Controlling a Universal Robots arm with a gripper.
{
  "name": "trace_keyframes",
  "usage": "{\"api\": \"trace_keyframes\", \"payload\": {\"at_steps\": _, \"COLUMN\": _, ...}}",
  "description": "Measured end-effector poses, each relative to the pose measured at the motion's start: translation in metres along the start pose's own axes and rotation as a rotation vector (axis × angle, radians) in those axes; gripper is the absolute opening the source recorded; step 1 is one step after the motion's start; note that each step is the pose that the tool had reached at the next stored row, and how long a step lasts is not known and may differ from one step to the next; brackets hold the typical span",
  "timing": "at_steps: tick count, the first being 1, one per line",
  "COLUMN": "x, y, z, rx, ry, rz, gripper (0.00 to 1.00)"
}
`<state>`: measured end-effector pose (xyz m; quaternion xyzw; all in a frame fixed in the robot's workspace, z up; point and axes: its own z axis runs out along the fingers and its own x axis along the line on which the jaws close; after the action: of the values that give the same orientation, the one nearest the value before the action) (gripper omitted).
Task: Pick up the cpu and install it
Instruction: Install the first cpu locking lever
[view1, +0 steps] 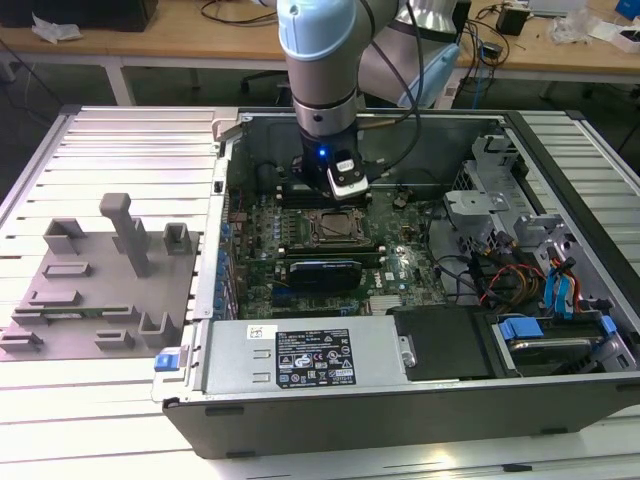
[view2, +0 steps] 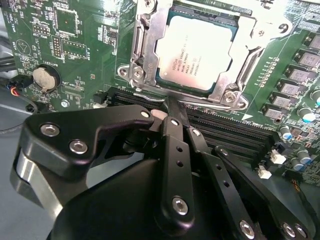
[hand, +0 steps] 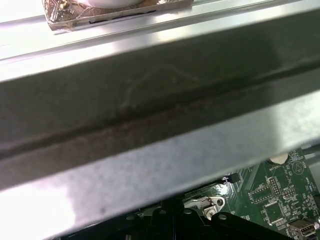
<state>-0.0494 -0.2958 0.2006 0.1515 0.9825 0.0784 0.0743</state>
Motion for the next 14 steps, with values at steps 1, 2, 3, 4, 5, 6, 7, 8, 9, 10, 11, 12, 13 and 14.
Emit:
{"api": "trace_keyframes", "payload": {"at_steps": 1, "x": 0.0001, "y": -0.0001, "z": 0.0005, "rx": 0.0006, "ry": -0.0005, "rz": 0.0, "gripper": 0.11}}
{"api": "trace_keyframes", "payload": {"at_steps": 2, "x": 0.0001, "y": -0.0002, "z": 0.0008, "rx": 0.0012, "ry": -0.0007, "rz": -0.001, "gripper": 0.11}}
{"api": "trace_keyframes", "payload": {"at_steps": 3, "x": 0.0001, "y": -0.0003, "z": 0.001, "rx": 0.002, "ry": -0.001, "rz": -0.001, "gripper": 0.11}}
{"api": "trace_keyframes", "payload": {"at_steps": 4, "x": 0.0001, "y": -0.0003, "z": 0.0013, "rx": 0.0025, "ry": -0.0012, "rz": -0.001, "gripper": 0.11}}
{"api": "trace_keyframes", "payload": {"at_steps": 5, "x": 0.0001, "y": -0.0004, "z": 0.0014, "rx": 0.0028, "ry": -0.0014, "rz": -0.002, "gripper": 0.11}}
{"api": "trace_keyframes", "payload": {"at_steps": 6, "x": 0.0001, "y": -0.0005, "z": 0.0016, "rx": 0.0029, "ry": -0.0016, "rz": -0.002, "gripper": 0.11}}
{"api": "trace_keyframes", "payload": {"at_steps": 7, "x": 0.0, "y": -0.0008, "z": 0.0016, "rx": 0.003, "ry": -0.0016, "rz": -0.002, "gripper": 0.11}}
{"api": "trace_keyframes", "payload": {"at_steps": 8, "x": -0.0002, "y": -0.0011, "z": 0.0016, "rx": 0.0032, "ry": -0.0017, "rz": -0.002, "gripper": 0.11}}
{"api": "trace_keyframes", "payload": {"at_steps": 9, "x": -0.0004, "y": -0.0016, "z": 0.0016, "rx": 0.0036, "ry": -0.0017, "rz": -0.003, "gripper": 0.11}}
{"api": "trace_keyframes", "payload": {"at_steps": 10, "x": -0.0006, "y": -0.002, "z": 0.0016, "rx": 0.0039, "ry": -0.0017, "rz": -0.003, "gripper": 0.11}}
{"api": "trace_keyframes", "payload": {"at_steps": 11, "x": -0.0007, "y": -0.0022, "z": 0.0016, "rx": 0.0038, "ry": -0.0017, "rz": -0.003, "gripper": 0.11}}
{"api": "trace_keyframes", "payload": {"at_steps": 12, "x": -0.0009, "y": -0.0022, "z": 0.0018, "rx": 0.0034, "ry": -0.002, "rz": -0.004, "gripper": 0.11}}
{"api": "trace_keyframes", "payload": {"at_steps": 13, "x": -0.0012, "y": -0.0022, "z": 0.0019, "rx": 0.0037, "ry": -0.002, "rz": -0.004, "gripper": 0.11}}
{"api": "trace_keyframes", "payload": {"at_steps": 14, "x": -0.0014, "y": -0.0021, "z": 0.0019, "rx": 0.0035, "ry": -0.0017, "rz": -0.004, "gripper": 0.11}}
